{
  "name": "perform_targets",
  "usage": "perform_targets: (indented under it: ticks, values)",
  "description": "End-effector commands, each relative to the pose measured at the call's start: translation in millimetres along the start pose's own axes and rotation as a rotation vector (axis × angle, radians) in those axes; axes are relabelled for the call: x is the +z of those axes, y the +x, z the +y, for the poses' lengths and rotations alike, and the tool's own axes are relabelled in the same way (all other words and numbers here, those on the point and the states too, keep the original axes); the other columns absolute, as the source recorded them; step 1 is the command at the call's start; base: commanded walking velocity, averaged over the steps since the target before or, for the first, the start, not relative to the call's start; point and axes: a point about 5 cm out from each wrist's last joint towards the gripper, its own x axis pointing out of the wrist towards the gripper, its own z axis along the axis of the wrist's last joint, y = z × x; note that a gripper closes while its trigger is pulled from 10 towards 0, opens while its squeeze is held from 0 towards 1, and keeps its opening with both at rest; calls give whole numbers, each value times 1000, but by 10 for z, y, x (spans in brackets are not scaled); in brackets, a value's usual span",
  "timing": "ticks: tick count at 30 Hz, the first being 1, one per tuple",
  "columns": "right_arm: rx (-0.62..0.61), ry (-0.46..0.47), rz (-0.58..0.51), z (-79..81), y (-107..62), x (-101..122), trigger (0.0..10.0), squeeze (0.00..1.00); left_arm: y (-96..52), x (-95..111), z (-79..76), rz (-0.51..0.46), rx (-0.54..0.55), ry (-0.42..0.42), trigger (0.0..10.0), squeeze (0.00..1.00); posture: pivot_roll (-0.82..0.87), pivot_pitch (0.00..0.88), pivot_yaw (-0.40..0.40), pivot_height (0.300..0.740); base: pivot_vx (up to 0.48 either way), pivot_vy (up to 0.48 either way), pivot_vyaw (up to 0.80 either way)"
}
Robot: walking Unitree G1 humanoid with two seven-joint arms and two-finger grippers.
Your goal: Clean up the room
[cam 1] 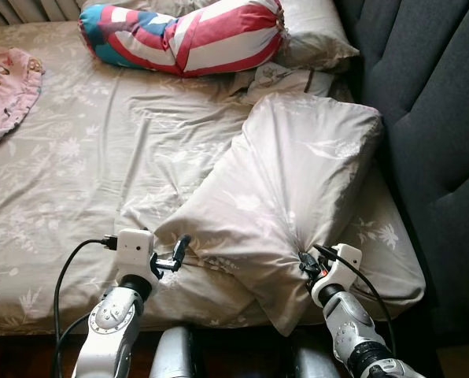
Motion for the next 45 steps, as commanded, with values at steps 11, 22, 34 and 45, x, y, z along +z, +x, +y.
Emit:
perform_targets:
  ticks: [11,22,34,45]
  values:
    - [-407,-240,-195,-727,-216,526,0,0,56,-82,-7,4,25,-8,10000,0,-62,72,-1,632,0,0,0]
    - [-781,-384,-438,-1150,-501,1344,0,0,80,-97,-11,-6,32,-12,10000,0,-75,73,1,632,0,0,0]
    - [-996,-419,-523,-1375,-746,1623,0,0,78,-108,1,-6,34,-10,10000,0,-75,78,5,632,0,0,0]
    - [-1006,-417,-441,-1326,-675,1399,10000,0,74,-128,1,-1,27,-6,10000,0,-69,80,11,632,0,0,0]
